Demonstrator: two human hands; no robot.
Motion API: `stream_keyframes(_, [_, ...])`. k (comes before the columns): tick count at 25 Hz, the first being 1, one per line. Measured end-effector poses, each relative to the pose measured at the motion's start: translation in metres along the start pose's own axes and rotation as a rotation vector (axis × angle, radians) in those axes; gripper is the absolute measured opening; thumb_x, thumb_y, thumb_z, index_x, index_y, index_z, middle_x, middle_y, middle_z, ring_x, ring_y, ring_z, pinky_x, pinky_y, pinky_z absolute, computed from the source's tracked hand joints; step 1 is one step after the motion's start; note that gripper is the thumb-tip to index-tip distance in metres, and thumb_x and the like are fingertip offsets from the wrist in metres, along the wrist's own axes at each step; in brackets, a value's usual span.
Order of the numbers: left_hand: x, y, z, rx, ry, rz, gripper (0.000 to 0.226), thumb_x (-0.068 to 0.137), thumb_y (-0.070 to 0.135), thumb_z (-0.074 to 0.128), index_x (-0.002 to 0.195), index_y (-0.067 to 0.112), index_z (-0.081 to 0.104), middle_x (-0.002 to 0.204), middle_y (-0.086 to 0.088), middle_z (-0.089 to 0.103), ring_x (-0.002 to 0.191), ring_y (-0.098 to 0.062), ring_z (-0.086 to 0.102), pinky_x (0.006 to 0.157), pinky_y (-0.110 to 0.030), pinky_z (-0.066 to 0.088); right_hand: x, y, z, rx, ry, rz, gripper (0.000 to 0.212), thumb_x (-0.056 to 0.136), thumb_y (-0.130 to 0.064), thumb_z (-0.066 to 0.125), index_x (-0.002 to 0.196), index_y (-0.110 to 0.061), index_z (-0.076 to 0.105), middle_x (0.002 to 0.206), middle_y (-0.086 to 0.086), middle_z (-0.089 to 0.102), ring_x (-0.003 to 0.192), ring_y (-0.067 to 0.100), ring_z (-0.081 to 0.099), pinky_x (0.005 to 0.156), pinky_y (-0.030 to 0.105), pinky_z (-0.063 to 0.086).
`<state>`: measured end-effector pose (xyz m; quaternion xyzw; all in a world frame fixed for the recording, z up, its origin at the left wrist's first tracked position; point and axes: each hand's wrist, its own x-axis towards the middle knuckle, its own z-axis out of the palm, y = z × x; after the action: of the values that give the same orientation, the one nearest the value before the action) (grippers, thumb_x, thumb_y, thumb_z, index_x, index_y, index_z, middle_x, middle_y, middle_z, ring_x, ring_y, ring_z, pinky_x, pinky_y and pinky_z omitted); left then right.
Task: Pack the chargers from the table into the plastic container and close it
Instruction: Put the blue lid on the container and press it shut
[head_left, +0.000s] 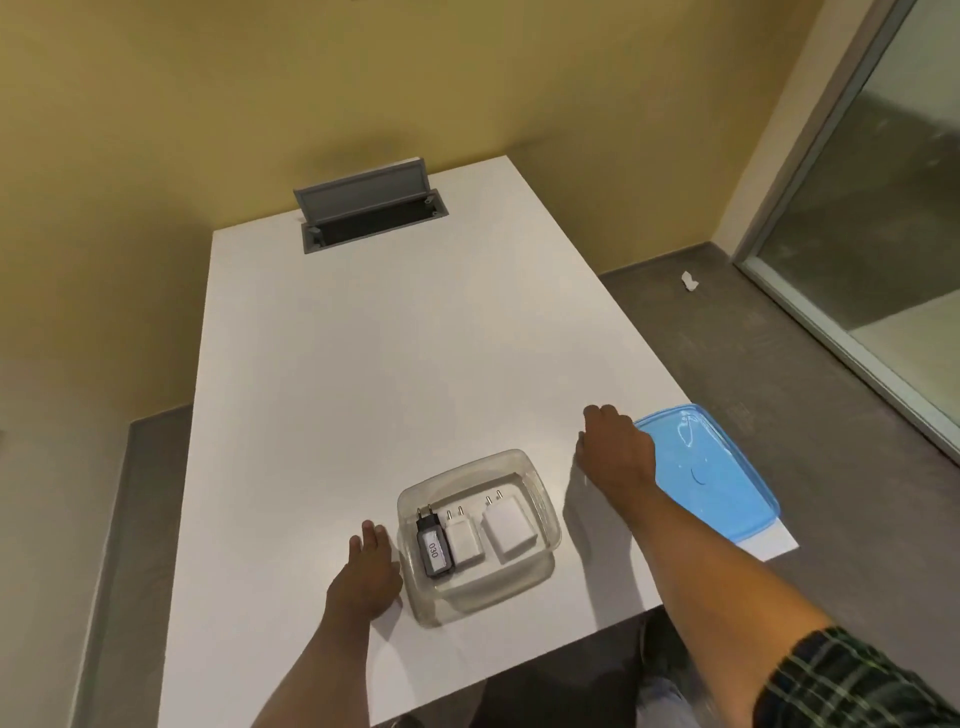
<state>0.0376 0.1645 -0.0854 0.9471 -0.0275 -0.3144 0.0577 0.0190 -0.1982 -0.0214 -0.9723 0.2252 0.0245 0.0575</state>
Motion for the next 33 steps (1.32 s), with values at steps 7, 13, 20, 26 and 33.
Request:
stream_keyframes(7, [0.016,0.014,-0.02,0.168,0.063,0.092,0.038,0.102,0.026,0.034,0.114,0.009,0.065,0.126,-0.013,0.056,0.121,-0.033,0.058,0.096,-0.037,0.047,-0.022,0.066,0.035,-0.031,-0.248,0.309,0.036,0.092,-0.026,0.059,0.126,-0.014,0.054,0.123,0.006,0.056,0.113,0.024,0.058,0.086,0.035,0.051])
stream_keyframes(13, [0.016,0.014,-0.015,0.063,0.029,0.052,0.029,0.101,0.023,0.041,0.115,0.006,0.06,0.121,-0.015,0.051,0.12,-0.036,0.057,0.097,-0.04,0.047,-0.035,0.079,0.045,-0.07,-0.295,0.271,0.022,0.095,-0.013,0.058,0.117,-0.015,0.063,0.117,0.005,0.061,0.107,0.022,0.064,0.079,0.033,0.054])
stream_keyframes(20, [0.011,0.01,-0.025,-0.026,-0.011,0.043,0.017,0.099,0.021,0.045,0.092,0.01,0.055,0.116,-0.015,0.055,0.111,-0.035,0.061,0.094,-0.039,0.047,-0.037,0.077,0.044,-0.018,-0.239,0.226,0.016,0.097,-0.008,0.053,0.107,-0.014,0.064,0.108,0.003,0.069,0.098,0.02,0.069,0.077,0.029,0.054])
stream_keyframes(26, [0.005,0.016,-0.041,-0.2,0.107,-0.062,0.022,0.087,0.01,0.046,0.068,0.016,0.054,0.094,-0.011,0.07,0.091,-0.032,0.061,0.078,-0.034,0.048,-0.032,0.059,0.027,0.109,-0.093,0.198,0.015,0.096,-0.01,0.047,0.101,-0.009,0.062,0.101,0.007,0.069,0.092,0.022,0.067,0.074,0.031,0.052])
stream_keyframes(33, [-0.007,0.081,-0.071,-0.326,0.533,0.073,0.023,0.096,0.023,0.049,0.112,0.018,0.065,0.115,-0.004,0.064,0.108,-0.029,0.064,0.092,-0.04,0.051,-0.03,0.021,-0.008,0.369,0.12,0.048,0.009,0.093,-0.014,0.056,0.095,-0.007,0.062,0.09,0.01,0.068,0.084,0.031,0.067,0.07,0.038,0.052])
